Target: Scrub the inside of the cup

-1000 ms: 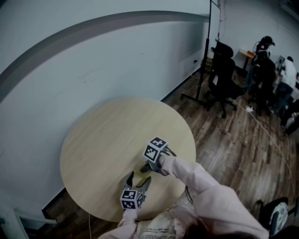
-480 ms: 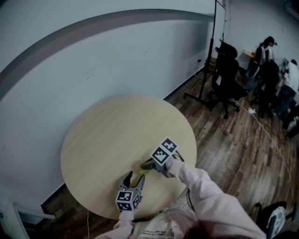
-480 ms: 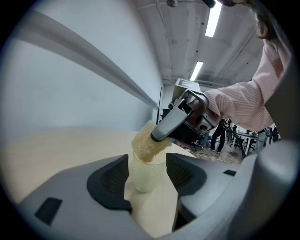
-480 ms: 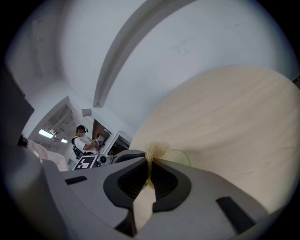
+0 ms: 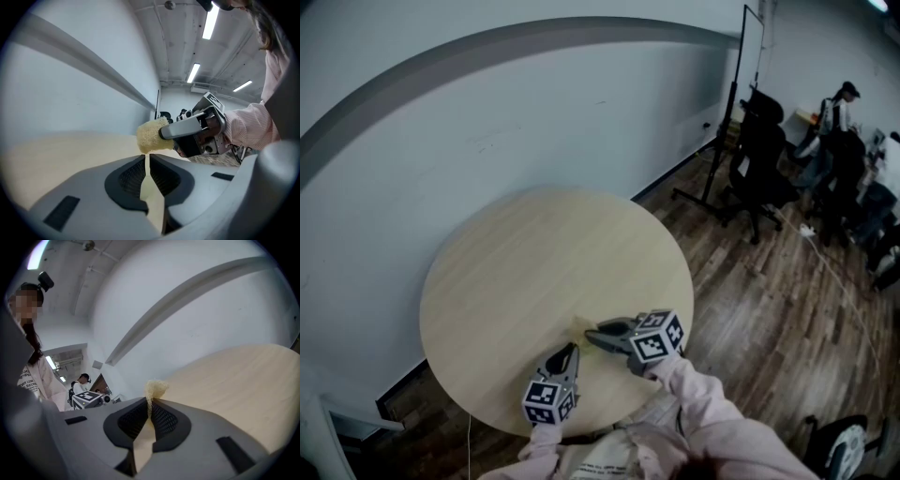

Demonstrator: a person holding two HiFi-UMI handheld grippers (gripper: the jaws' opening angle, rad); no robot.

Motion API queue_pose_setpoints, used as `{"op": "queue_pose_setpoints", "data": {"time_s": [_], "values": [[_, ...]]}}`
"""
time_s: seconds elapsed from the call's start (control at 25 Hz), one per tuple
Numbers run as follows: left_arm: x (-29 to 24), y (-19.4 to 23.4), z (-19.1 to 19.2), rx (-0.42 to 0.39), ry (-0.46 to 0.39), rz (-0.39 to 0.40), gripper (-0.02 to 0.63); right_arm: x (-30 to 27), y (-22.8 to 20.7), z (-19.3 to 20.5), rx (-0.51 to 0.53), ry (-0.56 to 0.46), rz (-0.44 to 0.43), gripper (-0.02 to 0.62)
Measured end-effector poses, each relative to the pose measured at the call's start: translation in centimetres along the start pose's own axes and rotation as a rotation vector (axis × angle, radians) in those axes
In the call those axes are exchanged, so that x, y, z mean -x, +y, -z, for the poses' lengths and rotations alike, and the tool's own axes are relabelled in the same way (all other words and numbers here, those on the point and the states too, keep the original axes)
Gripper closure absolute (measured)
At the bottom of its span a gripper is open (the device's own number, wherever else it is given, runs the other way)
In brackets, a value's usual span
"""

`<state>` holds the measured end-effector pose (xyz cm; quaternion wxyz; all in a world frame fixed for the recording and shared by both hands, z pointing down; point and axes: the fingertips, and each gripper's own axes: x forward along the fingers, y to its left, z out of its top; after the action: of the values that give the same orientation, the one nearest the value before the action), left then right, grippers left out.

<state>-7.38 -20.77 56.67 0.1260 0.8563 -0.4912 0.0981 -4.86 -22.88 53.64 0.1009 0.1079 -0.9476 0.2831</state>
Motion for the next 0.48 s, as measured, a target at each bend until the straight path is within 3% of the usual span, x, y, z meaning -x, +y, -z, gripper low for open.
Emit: {"op": "queue_pose_setpoints", "data": {"time_s": [0.16, 0.48], "values": [[0.2, -0.4, -0.6, -0.008, -0.004, 0.008, 0.600, 0.8, 0.7, -0.5, 0.073, -0.113, 0.020, 0.566], [1.0, -0.8, -2.2, -0.022, -0.037, 0.020, 0.614, 2.6, 2.2, -1.1, 0.201, -0.237, 0.060, 0.568]]}}
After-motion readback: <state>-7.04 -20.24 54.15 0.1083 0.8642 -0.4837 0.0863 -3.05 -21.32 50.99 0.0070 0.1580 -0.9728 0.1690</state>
